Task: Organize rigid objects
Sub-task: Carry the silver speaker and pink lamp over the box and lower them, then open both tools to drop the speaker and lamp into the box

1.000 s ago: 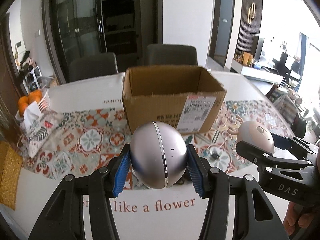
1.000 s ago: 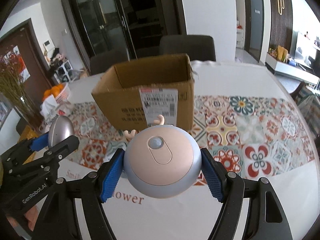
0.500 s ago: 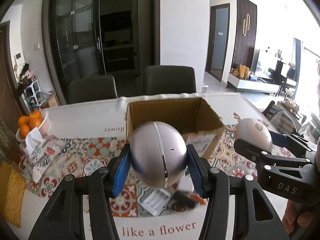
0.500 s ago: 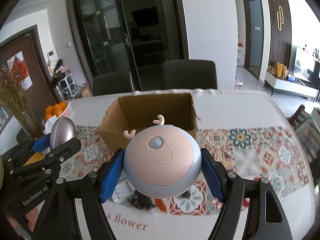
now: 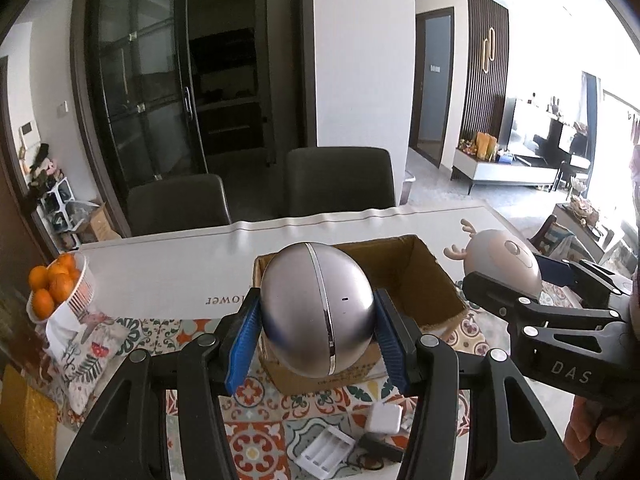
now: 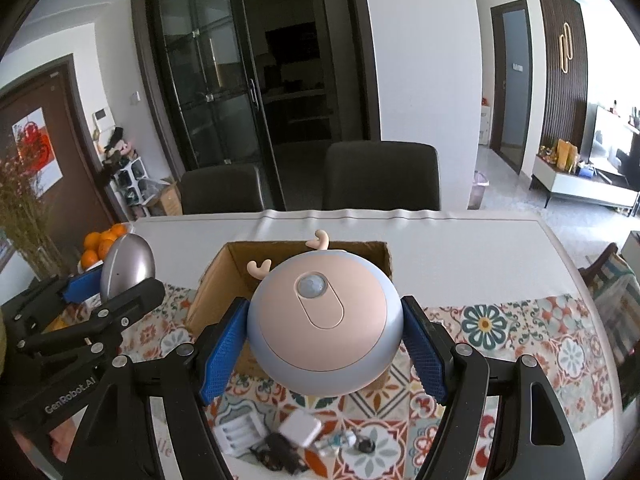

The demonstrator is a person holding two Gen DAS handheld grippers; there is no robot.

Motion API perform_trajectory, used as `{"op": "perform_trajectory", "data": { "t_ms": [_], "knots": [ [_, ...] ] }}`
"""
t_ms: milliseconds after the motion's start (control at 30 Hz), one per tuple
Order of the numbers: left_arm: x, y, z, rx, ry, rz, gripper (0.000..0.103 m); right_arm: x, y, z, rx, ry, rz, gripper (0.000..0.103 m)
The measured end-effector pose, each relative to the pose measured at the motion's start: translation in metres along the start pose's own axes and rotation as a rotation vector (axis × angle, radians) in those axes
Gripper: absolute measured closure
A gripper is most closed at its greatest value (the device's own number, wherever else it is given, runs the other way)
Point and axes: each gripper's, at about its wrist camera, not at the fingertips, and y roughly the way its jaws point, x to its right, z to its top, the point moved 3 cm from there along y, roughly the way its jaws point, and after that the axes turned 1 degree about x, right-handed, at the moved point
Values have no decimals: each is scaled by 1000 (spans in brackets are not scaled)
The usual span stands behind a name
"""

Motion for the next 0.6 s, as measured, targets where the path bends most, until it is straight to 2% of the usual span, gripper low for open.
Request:
{"op": "perform_trajectory", "data": {
  "t_ms": [267,600],
  "knots": [
    [-8,38,15,-91,5,-26,49,0,34,21,-47,-31,3,28],
    [-18,100,16,-265,-12,-72,49,7,89,25,-177,-35,-8,28]
  ]
}}
